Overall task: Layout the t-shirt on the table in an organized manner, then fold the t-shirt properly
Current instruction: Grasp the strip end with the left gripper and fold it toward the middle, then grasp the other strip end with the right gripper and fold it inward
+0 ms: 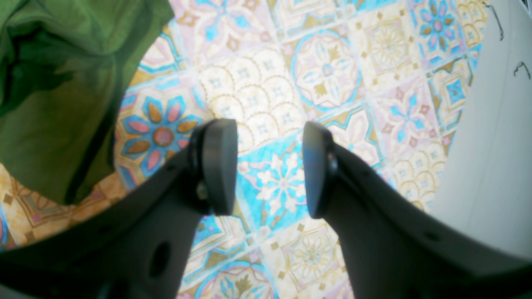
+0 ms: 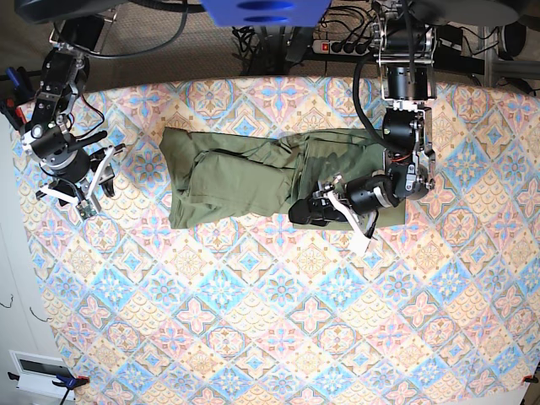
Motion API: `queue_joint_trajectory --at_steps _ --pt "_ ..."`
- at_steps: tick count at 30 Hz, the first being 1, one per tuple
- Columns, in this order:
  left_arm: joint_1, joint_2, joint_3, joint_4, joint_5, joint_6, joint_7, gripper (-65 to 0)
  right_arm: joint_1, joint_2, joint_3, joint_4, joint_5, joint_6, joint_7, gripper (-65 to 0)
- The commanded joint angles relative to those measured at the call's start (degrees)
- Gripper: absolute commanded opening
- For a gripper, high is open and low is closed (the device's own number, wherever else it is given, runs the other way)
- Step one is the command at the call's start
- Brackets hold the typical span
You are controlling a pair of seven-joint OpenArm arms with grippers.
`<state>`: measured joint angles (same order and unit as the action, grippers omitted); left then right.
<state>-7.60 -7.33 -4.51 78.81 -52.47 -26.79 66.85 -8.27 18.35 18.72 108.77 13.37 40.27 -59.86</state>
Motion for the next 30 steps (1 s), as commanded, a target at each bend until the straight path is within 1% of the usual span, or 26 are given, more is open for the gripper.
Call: queue_joint_trajectory --at_steps 1,2,5,9,13,14,17,19,21,26,30 --pt "-0.01 -0.36 -0.10 1.50 -1.73 -0.60 -0.26 -32.8 0.67 1.04 0.40 1.08 0.30 -0.27 0.91 -40.3" --pt "1.05 -0.62 -0.10 2.21 -2.70 -0.60 0.27 -32.8 0.67 1.04 0.40 1.08 0.30 -0.27 1.00 -40.3" --pt "5.09 -3.96 0.25 5.19 -5.16 -0.51 0.97 -32.8 0.67 1.04 1.19 1.08 0.30 -0.27 1.17 -40.3" --pt "10.63 -7.66 0.07 8.01 -5.07 -0.51 0.71 -32.8 0.67 1.04 2.07 1.08 0.30 -0.27 1.09 -40.3" --pt "15.38 -12.32 0.16 9.68 -5.07 -0.42 -0.61 -32.8 0.67 1.04 2.07 0.99 4.44 -0.27 1.00 -40.3" --pt "16.17 -12.93 0.34 9.59 -4.98 -0.42 -0.96 -32.8 0.67 1.04 2.07 0.99 5.40 -0.27 0.91 -40.3" --pt "18.54 -13.55 0.34 9.50 -2.61 -0.42 -1.22 -32.8 0.67 1.04 2.07 0.99 7.87 -0.27 0.82 -40.3" --pt "19.60 -13.55 0.34 9.50 0.91 -0.42 -1.22 -32.8 0.05 1.04 1.89 0.99 8.74 -0.27 0.65 -40.3" --pt "20.30 -13.55 0.34 9.68 3.37 -0.60 -1.22 -32.9 -0.56 1.04 1.63 0.99 9.89 -0.27 -0.94 -40.1" --pt "21.88 -13.63 -0.01 11.70 3.72 -0.69 -0.96 -32.9 -0.21 1.04 1.63 0.64 14.46 -0.27 -7.27 -39.8" --pt "24.43 -15.83 -0.10 19.35 3.63 -0.77 -0.96 -32.9 -0.12 0.95 1.98 0.55 19.03 -0.27 -11.22 -39.8"
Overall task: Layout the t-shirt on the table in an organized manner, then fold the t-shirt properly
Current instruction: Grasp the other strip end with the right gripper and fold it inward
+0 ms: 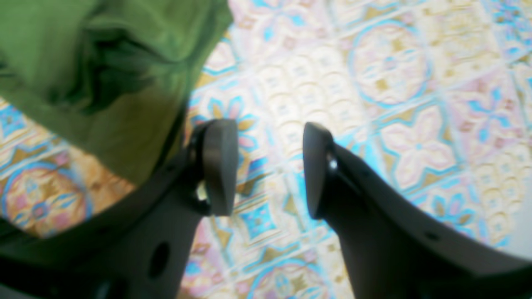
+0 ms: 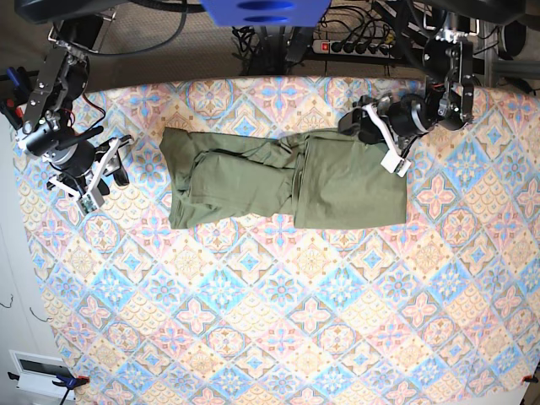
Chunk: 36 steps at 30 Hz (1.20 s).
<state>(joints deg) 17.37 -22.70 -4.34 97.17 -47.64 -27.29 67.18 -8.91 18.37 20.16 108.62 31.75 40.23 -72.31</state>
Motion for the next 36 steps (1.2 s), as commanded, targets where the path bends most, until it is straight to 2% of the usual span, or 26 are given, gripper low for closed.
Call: queue_joint_trajectory --at_steps 1,7,12,15,20,23,26,31,33,36 --pt "0.00 -0.64 -0.36 3.19 -1.20 -0.27 -1.29 -32.9 0.86 0.57 0.63 0.26 2.14 -0.23 0.27 -39.8" --pt "0.88 -0.38 -5.82 7.32 -1.73 -0.27 -1.20 -32.9 7.72 -3.91 0.28 -10.90 8.65 -0.23 -2.72 -39.7" --pt "1.23 -0.38 -10.39 7.23 -7.70 -0.27 -1.20 -32.9 7.90 -5.32 0.19 -18.20 11.37 -0.23 -2.90 -39.7" --pt "0.96 -0.38 -11.18 7.14 -8.41 -0.27 -1.20 -32.9 7.90 -6.99 0.19 -20.31 11.46 -0.23 -2.90 -39.6" --pt "1.14 -0.38 -11.18 7.14 -8.41 -0.27 -1.20 -32.9 7.72 -9.10 0.28 -19.26 13.57 -0.23 -2.81 -31.8" --pt "0.88 -0.38 -11.18 5.56 -8.76 -0.27 -1.20 -32.9 7.81 -9.89 0.45 -19.26 17.53 -0.23 -2.54 -22.0" --pt "0.70 -0.38 -11.18 3.19 -8.76 -0.27 -1.46 -32.9 7.81 -10.24 0.72 -19.26 20.69 -0.23 -2.46 -15.6" --pt "0.17 -0.38 -11.18 2.48 -8.76 -0.27 -1.46 -32.9 7.81 -11.12 1.77 -19.43 23.51 -0.23 -2.37 -14.7" --pt "0.00 -0.38 -11.18 2.48 -8.76 -0.27 -1.46 -32.9 7.81 -11.91 1.77 -19.96 23.24 -0.23 -2.19 -14.7" --pt "-0.09 -0.38 -11.18 2.48 -8.76 -0.27 -1.46 -32.9 7.90 -13.32 1.33 -20.05 19.64 -0.23 0.36 -14.7"
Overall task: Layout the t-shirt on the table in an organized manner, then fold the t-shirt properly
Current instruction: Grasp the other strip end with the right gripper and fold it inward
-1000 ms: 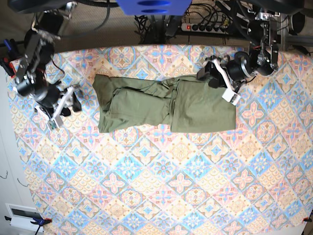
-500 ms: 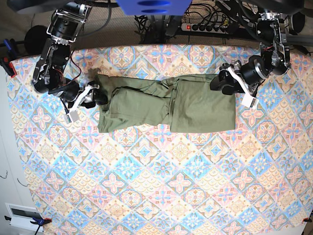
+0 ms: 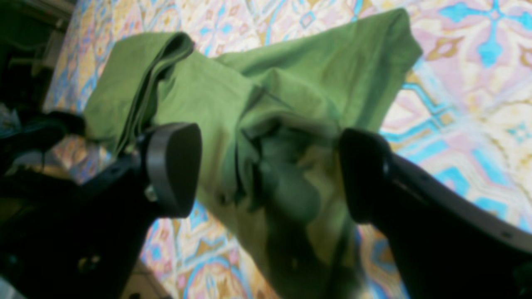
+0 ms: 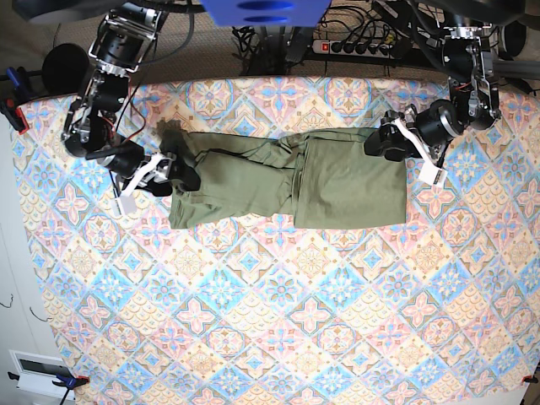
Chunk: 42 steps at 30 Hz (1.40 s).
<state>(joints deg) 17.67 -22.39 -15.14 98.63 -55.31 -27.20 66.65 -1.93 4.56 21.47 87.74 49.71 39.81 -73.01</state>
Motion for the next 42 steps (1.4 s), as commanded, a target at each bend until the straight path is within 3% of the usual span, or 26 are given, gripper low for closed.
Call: queue_joint_trajectory --at_steps 1,6,11,16,24,29,35,42 --pt "-0.40 -0.68 -0.38 1.02 -1.09 -0.36 -0.94 -32.9 0.92 0.06 0.02 0.56 0.18 0.19 1.76 -14.7" --pt "-0.40 -0.68 -0.38 1.02 -1.17 -0.36 -0.94 -32.9 0.92 -1.26 0.02 -4.18 -5.80 0.19 4.93 -14.7" --pt "-0.40 -0.86 -0.47 1.02 -1.17 -0.36 -0.94 -32.9 2.42 -1.08 0.02 -7.70 -5.89 0.19 8.97 -14.7" --pt "-0.40 -0.95 -0.47 1.02 -1.17 -0.45 -0.94 -32.9 2.59 -0.82 0.46 -7.17 -5.89 0.19 9.14 -14.7" --pt "-0.48 -0.86 -0.47 1.02 -1.17 -0.45 -0.94 -32.9 2.51 3.66 0.28 -1.90 -5.80 0.19 9.14 -14.7" --pt "-1.45 -0.86 -0.47 1.02 -1.17 -0.45 -0.94 -32.9 2.42 3.75 -0.24 -2.34 -5.98 0.19 9.14 -14.7" --pt "-1.63 -0.86 -0.47 1.02 -1.17 -0.45 -0.94 -32.9 2.42 3.66 -5.34 -2.69 -6.07 0.19 9.50 -14.7" --pt "-1.63 -0.95 -0.47 0.93 -1.17 -0.45 -0.94 -32.9 2.42 3.66 -6.05 -9.02 -6.07 0.19 9.58 -14.7"
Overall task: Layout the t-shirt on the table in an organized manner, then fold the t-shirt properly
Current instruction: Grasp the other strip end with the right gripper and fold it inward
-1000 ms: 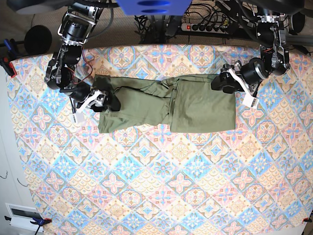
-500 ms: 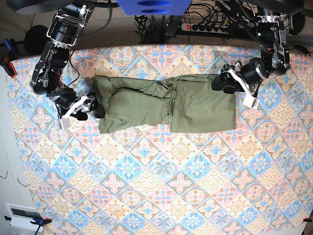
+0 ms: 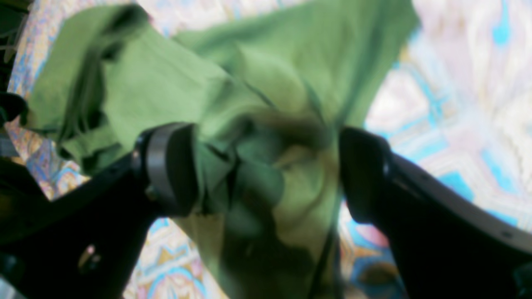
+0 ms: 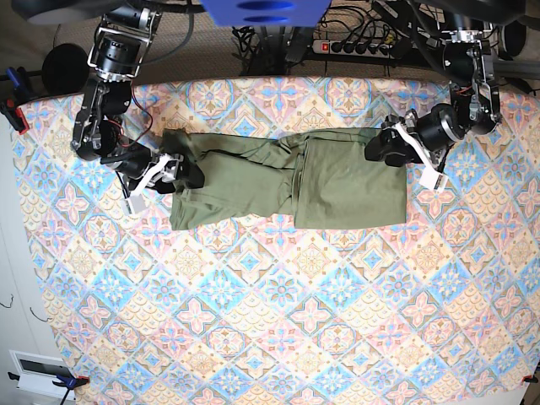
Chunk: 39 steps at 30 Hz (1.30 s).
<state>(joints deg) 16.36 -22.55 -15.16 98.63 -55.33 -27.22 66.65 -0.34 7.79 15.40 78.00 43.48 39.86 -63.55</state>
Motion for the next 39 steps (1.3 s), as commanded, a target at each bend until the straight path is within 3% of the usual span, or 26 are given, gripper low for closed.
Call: queue_joint_trajectory --at_steps 1,12,16,19,24,26,31,39 --pt "-0.32 -0.80 -0.45 0.93 -1.15 -0.43 -0.94 -32.9 0.82 0.43 -0.15 0.03 0.16 0.14 0.12 -14.7" --pt "-1.63 -0.62 -0.45 0.93 -1.24 -0.43 -0.94 -32.9 -1.20 0.43 -7.27 -1.03 0.16 0.14 0.30 -14.8" --pt "-2.43 -0.53 -0.45 0.93 -1.24 -0.43 -0.94 -32.9 -1.29 0.43 -10.61 -1.03 0.16 0.14 3.20 -17.2" --pt "-2.69 -0.53 -0.53 0.93 -1.59 -0.43 -1.03 -32.9 -1.11 0.43 -11.13 -1.03 0.16 0.14 3.72 -26.9" --pt "-2.78 -0.53 -2.03 0.93 -6.43 -0.43 -1.03 -32.9 -0.76 0.43 -10.43 -1.03 0.16 0.14 3.72 -57.7" --pt "-2.69 -0.44 -3.88 0.93 -7.39 -0.43 -1.03 -32.9 -0.76 0.43 -9.02 -1.03 0.25 0.14 3.55 -65.0" --pt "-2.69 -0.44 -5.63 0.93 -8.10 -0.43 -0.76 -32.9 -0.58 0.96 -4.19 -1.03 0.25 0.14 3.29 -63.5" --pt "-2.34 -0.71 -6.86 0.93 -7.92 -0.43 -0.67 -32.9 2.93 9.57 -3.66 -1.12 0.25 0.14 3.20 -63.3"
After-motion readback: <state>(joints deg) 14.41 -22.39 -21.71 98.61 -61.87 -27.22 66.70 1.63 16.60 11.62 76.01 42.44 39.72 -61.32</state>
